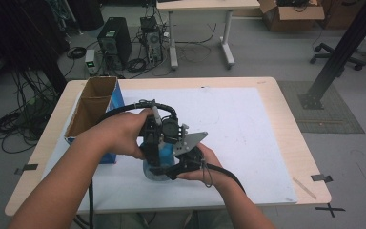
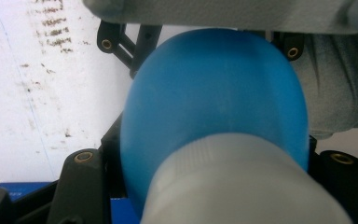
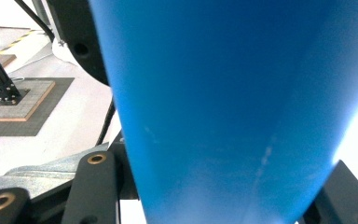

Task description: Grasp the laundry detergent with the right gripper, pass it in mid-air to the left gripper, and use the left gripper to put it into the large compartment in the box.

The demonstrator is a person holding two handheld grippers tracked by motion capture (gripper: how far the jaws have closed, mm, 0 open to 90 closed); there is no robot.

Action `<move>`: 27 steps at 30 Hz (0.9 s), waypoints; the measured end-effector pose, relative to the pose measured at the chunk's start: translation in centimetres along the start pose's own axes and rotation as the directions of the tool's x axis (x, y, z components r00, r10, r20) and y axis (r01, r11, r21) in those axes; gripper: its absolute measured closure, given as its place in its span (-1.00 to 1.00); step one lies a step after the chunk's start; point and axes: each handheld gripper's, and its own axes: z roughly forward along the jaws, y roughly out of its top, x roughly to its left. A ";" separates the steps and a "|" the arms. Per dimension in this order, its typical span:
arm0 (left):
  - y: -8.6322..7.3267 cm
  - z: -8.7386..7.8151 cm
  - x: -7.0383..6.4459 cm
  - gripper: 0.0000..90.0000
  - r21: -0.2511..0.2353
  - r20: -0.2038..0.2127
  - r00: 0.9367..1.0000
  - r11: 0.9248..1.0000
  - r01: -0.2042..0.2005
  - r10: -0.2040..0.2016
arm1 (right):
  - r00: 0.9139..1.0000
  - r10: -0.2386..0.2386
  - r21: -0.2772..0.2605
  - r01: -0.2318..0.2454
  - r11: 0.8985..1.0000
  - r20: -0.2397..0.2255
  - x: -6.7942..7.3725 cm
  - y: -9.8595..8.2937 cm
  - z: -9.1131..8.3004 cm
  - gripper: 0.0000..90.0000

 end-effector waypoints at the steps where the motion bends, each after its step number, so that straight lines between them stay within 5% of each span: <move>1: 0.0 0.0 0.0 -0.13 0.000 -0.001 1.000 1.000 -0.001 0.001 | 1.000 0.000 -0.001 0.000 1.000 0.000 0.0 0.0 0.0 0.00; 22: 0.5 -0.7 0.2 -0.12 0.001 -0.012 1.000 1.000 0.003 -0.003 | 1.000 -0.006 -0.030 0.006 1.000 0.018 -0.2 0.1 -0.6 -0.05; 27: 0.5 -0.7 0.3 -0.12 0.005 -0.031 0.999 1.000 0.009 -0.008 | 1.000 0.017 -0.046 -0.016 0.999 0.020 -0.3 -0.1 -0.8 -0.31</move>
